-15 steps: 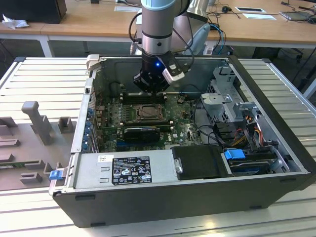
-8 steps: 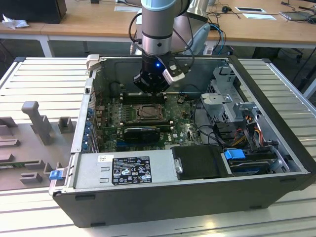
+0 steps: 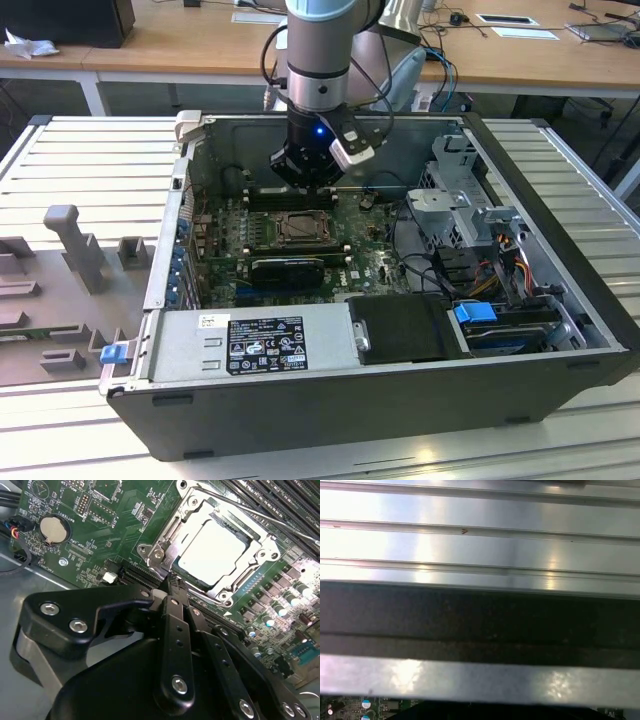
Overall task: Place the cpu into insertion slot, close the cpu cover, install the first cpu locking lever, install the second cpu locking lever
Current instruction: 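Install the second cpu locking lever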
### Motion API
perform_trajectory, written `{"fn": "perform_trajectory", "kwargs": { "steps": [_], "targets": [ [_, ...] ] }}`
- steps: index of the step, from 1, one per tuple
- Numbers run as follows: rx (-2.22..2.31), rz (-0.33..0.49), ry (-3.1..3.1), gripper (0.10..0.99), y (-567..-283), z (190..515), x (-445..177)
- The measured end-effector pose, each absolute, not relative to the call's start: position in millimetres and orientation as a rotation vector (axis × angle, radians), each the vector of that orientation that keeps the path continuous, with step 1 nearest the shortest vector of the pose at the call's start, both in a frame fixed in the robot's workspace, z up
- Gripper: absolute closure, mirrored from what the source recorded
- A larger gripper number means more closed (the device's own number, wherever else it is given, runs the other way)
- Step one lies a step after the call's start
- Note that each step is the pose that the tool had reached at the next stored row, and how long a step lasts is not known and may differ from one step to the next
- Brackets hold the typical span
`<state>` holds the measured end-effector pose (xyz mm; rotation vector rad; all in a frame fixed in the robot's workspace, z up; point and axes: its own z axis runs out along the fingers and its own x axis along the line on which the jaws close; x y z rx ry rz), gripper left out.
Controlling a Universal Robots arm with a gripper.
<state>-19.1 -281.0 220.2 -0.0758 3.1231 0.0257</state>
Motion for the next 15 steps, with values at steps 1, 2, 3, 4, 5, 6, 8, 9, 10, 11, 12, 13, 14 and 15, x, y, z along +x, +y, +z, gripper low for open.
{"fn": "perform_trajectory", "kwargs": {
  "steps": [1,2,3,4,5,6,8,9,10,11,12,13,14,15],
  "targets": [
    [-0.076,0.026,3.123,0.984,-281.0,220.3,-19.1],
    [-0.076,0.026,3.123,0.984,-281.0,220.4,-19.1],
    [-0.076,0.026,3.123,0.984,-281.0,220.5,-19.1],
    [-0.076,0.026,3.123,0.984,-281.0,220.7,-19.1],
    [-0.076,0.026,3.123,0.984,-281.0,220.9,-19.1],
    [-0.076,0.026,3.123,0.984,-281.1,221.0,-19.1],
    [-0.076,0.026,3.123,0.984,-281.0,221.3,-19.1],
    [-0.076,0.026,3.123,0.984,-281.0,221.4,-19.1],
    [-0.076,0.026,3.123,0.984,-281.0,221.9,-19.1],
    [-0.076,0.026,3.123,0.984,-281.0,222.2,-19.1],
    [-0.076,0.026,3.123,0.984,-281.1,222.4,-19.1],
    [-0.076,0.025,3.123,0.984,-281.1,222.7,-19.1],
    [-0.076,0.025,3.123,0.984,-281.1,223.1,-19.1],
    [-0.076,0.025,3.123,0.984,-281.1,223.7,-19.1]
  ]
}}
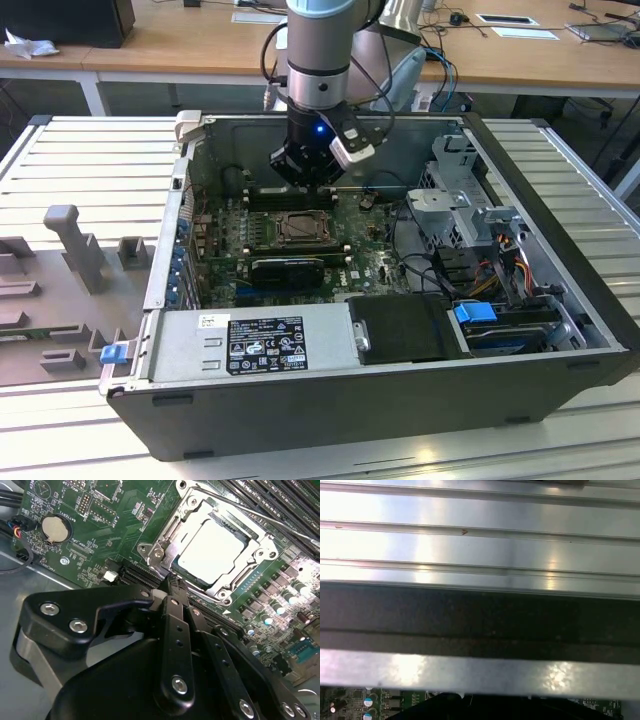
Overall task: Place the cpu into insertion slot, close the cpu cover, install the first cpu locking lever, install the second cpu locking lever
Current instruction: 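Install the second cpu locking lever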
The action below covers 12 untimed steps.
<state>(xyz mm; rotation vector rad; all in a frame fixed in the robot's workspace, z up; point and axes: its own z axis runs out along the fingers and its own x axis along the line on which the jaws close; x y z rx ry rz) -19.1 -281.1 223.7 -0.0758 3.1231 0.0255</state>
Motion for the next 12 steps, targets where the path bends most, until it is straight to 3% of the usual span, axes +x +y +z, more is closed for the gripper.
{"fn": "perform_trajectory", "kwargs": {
  "steps": [12],
  "targets": [
    [-0.076,0.025,3.123,0.984,-293,232,-19]
  ]
}}
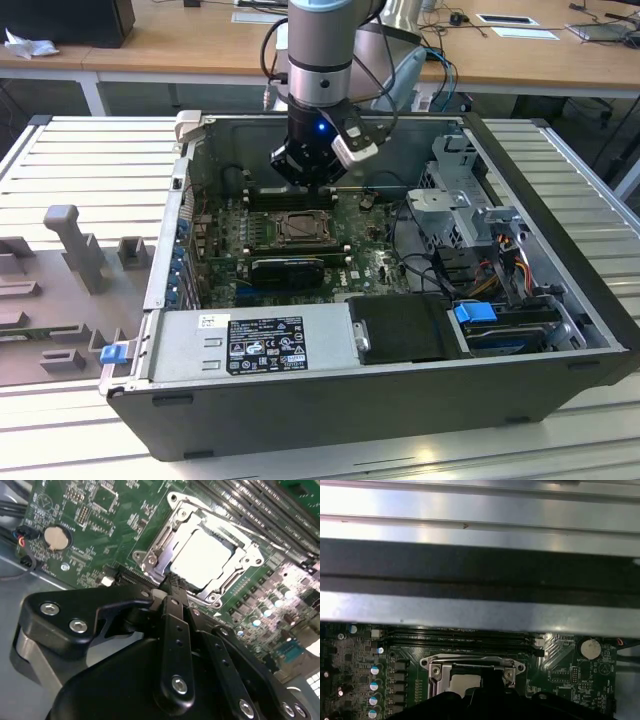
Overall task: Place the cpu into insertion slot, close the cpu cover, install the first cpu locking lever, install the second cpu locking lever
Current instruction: 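Install the second cpu locking lever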
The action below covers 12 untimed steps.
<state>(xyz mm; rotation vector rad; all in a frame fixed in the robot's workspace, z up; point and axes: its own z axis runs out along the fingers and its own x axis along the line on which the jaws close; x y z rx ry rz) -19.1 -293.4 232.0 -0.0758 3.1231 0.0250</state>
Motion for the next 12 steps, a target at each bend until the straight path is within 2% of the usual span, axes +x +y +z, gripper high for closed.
{"fn": "perform_trajectory", "kwargs": {
  "steps": [12],
  "targets": [
    [-0.076,0.024,3.123,0.984,-296.8,241.0,-19.2]
  ]
}}
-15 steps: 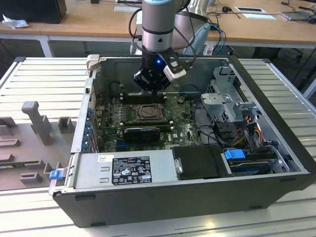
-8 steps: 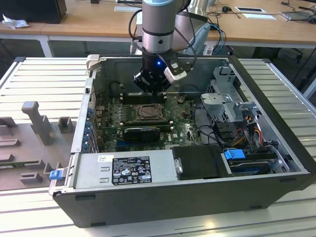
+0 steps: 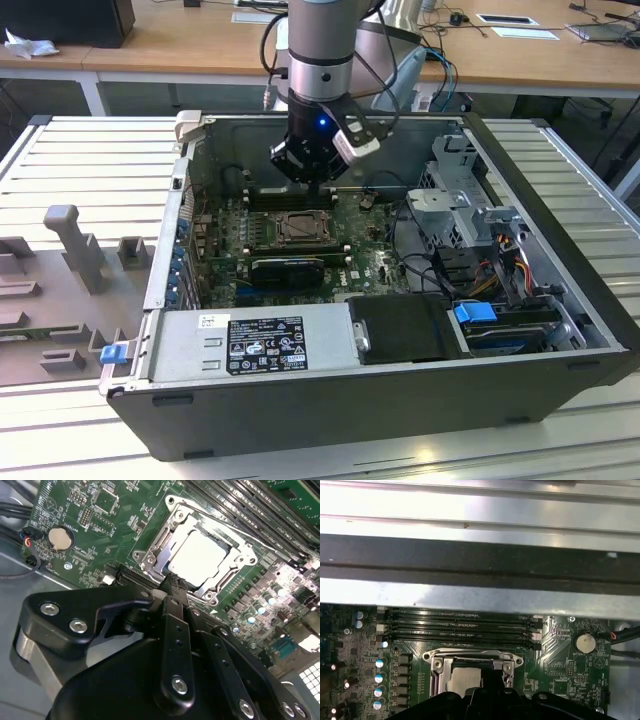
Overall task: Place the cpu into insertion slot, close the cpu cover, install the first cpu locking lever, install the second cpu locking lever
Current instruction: 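Install the second cpu locking lever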
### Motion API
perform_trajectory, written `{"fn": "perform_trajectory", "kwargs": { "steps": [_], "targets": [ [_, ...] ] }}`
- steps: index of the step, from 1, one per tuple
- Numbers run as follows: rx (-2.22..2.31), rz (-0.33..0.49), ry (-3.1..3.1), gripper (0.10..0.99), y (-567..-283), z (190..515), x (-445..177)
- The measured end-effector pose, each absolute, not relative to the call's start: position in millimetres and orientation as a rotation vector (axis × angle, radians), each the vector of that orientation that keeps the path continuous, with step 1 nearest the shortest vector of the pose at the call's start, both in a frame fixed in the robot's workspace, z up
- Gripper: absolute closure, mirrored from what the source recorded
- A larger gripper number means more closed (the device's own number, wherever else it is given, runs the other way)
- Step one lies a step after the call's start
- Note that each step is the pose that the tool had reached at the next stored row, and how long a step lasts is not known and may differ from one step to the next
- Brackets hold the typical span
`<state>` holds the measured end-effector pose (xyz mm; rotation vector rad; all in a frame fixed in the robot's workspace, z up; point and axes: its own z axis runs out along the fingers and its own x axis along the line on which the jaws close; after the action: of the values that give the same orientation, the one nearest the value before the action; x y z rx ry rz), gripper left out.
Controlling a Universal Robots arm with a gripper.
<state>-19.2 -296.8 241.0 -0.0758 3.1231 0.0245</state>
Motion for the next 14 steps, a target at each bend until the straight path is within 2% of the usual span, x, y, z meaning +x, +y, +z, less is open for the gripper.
{"fn": "perform_trajectory", "kwargs": {
  "steps": [14],
  "targets": [
    [-0.076,0.024,3.123,0.984,-314,247,-20]
  ]
}}
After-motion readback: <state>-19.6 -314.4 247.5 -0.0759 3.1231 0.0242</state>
